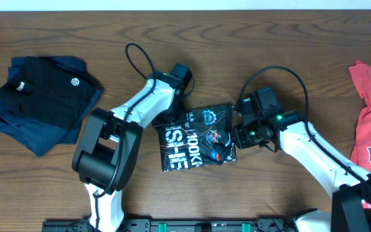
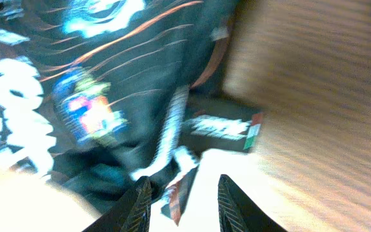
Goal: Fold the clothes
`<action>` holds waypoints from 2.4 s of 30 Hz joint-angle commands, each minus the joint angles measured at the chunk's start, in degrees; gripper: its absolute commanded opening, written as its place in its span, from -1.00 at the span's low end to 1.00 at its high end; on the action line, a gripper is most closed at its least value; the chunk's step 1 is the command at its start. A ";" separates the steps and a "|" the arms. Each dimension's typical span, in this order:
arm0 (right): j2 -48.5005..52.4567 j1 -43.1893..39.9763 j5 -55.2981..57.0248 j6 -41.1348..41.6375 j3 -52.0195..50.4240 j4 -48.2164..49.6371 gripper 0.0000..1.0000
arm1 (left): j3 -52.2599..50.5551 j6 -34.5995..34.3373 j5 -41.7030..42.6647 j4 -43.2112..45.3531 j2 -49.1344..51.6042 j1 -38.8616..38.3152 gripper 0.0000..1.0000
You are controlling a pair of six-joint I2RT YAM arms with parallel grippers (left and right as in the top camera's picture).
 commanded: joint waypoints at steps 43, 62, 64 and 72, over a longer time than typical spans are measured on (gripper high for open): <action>3.43 14.36 33.42 28.22 1.44 -10.12 -0.25 | -1.07 -2.01 -0.13 0.26 1.07 0.79 -0.09; 3.43 11.76 31.12 30.97 1.44 -10.75 -0.36 | -1.11 -2.08 3.43 -12.28 1.07 -0.11 -0.15; 3.39 10.45 31.10 30.97 1.44 -11.54 -0.37 | -1.11 -2.03 2.03 -14.58 0.92 -0.85 -0.16; 2.95 5.60 19.23 25.16 1.44 -11.19 -0.34 | -0.90 1.03 -8.96 -12.00 -8.81 -0.48 -0.06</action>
